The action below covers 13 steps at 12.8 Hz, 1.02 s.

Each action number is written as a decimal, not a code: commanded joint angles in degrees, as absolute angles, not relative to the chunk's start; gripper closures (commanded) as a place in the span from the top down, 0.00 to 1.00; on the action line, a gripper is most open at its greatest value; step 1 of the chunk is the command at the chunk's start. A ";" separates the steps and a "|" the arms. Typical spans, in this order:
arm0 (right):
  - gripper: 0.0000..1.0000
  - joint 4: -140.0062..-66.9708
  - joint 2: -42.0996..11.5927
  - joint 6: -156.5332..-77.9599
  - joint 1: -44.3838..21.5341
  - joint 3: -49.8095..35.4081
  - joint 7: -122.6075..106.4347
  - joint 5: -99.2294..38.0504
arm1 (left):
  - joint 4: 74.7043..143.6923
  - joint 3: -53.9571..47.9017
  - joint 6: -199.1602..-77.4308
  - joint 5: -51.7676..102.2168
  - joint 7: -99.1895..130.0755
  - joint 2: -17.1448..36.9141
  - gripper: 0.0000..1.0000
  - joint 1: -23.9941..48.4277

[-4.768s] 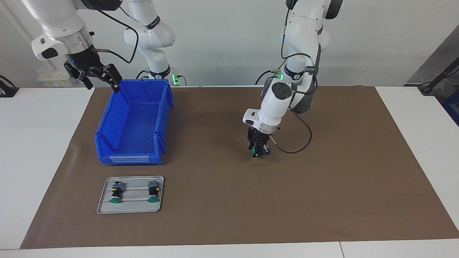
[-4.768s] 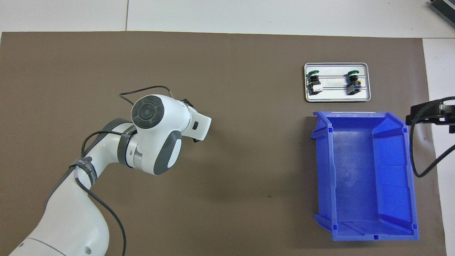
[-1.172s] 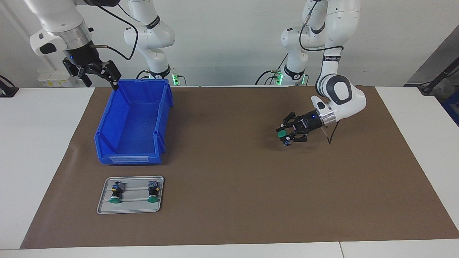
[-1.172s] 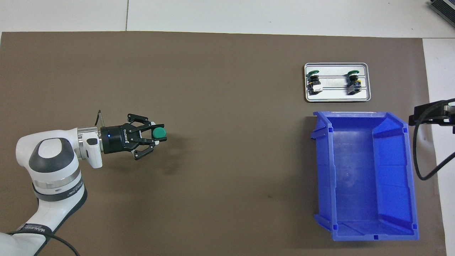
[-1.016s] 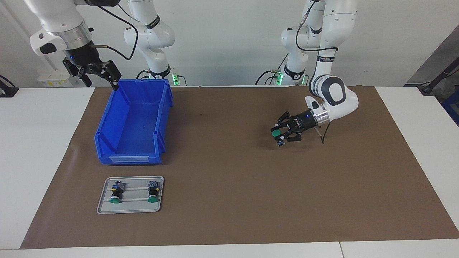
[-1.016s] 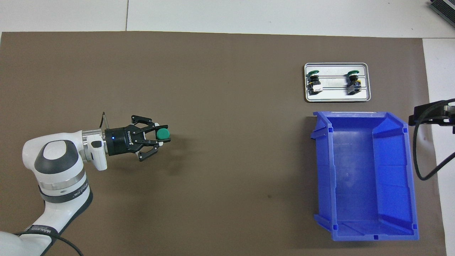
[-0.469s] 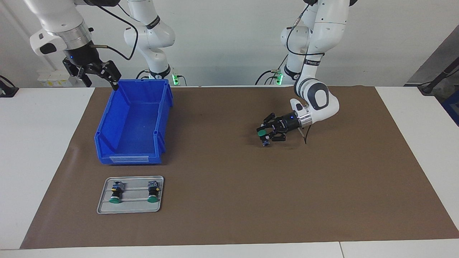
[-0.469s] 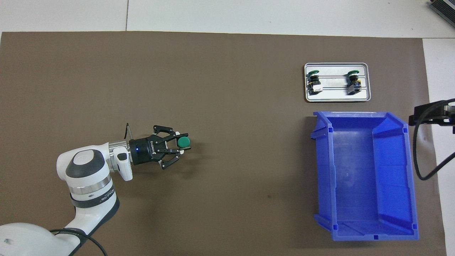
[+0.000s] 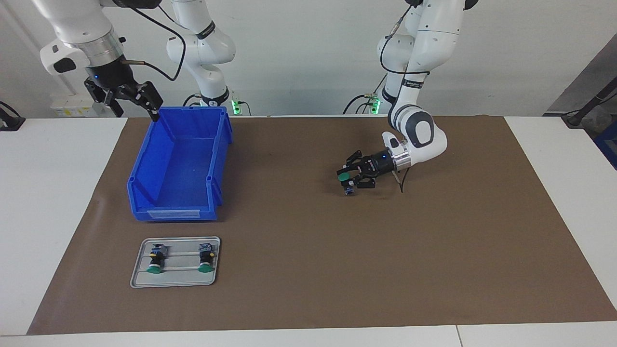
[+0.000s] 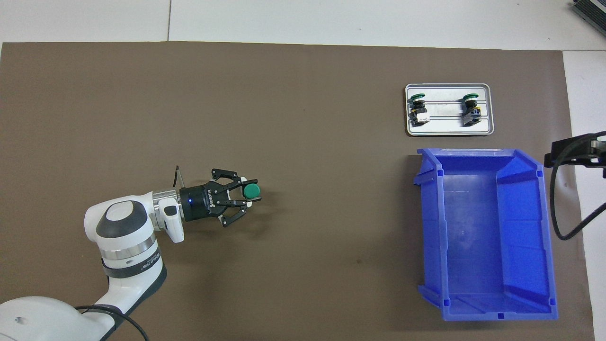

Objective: Place and press button with both arms

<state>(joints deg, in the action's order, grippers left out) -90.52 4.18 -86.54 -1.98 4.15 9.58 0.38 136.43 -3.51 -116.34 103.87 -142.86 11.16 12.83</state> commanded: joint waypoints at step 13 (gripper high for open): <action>1.00 -90.79 4.83 -85.96 -2.11 4.57 8.17 -0.88 | 138.78 -2.37 -119.62 105.56 -145.81 10.90 0.00 15.82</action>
<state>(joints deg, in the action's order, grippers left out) -90.52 4.18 -86.54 -1.98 4.15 9.58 0.38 137.56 -3.33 -118.27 104.10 -143.52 11.37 14.65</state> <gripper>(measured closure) 0.000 0.599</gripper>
